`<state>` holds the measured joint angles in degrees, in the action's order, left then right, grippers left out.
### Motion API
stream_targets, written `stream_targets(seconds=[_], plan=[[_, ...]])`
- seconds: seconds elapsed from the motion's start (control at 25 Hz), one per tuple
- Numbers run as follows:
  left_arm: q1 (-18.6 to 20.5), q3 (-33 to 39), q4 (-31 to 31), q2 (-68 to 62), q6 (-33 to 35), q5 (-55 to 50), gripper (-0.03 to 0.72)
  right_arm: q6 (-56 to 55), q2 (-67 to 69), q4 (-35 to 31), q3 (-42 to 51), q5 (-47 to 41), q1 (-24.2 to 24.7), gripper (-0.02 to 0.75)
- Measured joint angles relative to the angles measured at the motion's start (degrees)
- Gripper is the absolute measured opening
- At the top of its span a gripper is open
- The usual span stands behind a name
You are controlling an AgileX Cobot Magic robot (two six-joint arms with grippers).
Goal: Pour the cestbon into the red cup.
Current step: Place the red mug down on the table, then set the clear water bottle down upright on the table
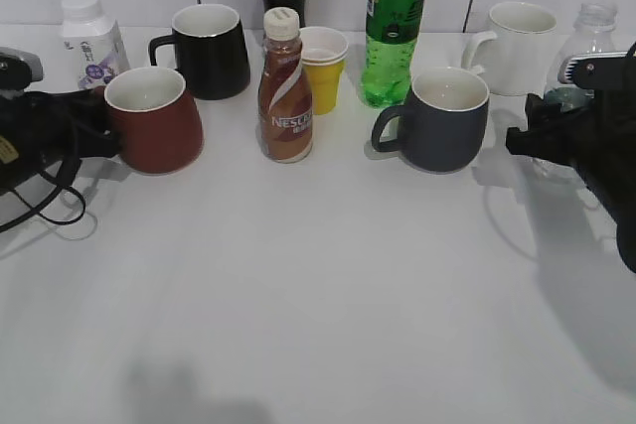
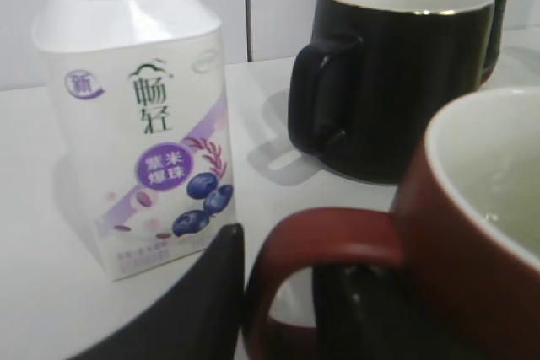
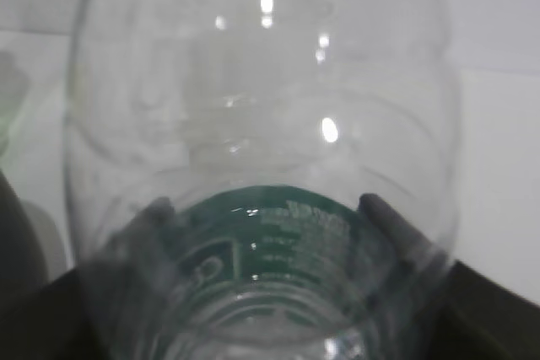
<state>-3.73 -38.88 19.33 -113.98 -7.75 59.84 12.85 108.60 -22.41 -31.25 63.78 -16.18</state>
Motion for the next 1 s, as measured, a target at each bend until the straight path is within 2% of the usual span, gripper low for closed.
stream_targets(seconds=[0.48, 0.8, 1.0], plan=[[0.0, 3.6, -0.8, 2.4, 0.0, 1.2, 0.249, 0.0, 0.7, 0.2, 0.9, 0.5, 0.0, 0.479], [0.0, 3.7, -0.5, 3.0, 0.0, 0.2, 0.349, -2.1, 0.7, 0.1, 0.9, 0.8, 0.0, 0.578], [0.0, 3.7, 0.0, 5.9, 0.0, -4.3, 0.372, -2.2, 0.7, 0.1, 0.9, 0.9, 0.0, 0.619]])
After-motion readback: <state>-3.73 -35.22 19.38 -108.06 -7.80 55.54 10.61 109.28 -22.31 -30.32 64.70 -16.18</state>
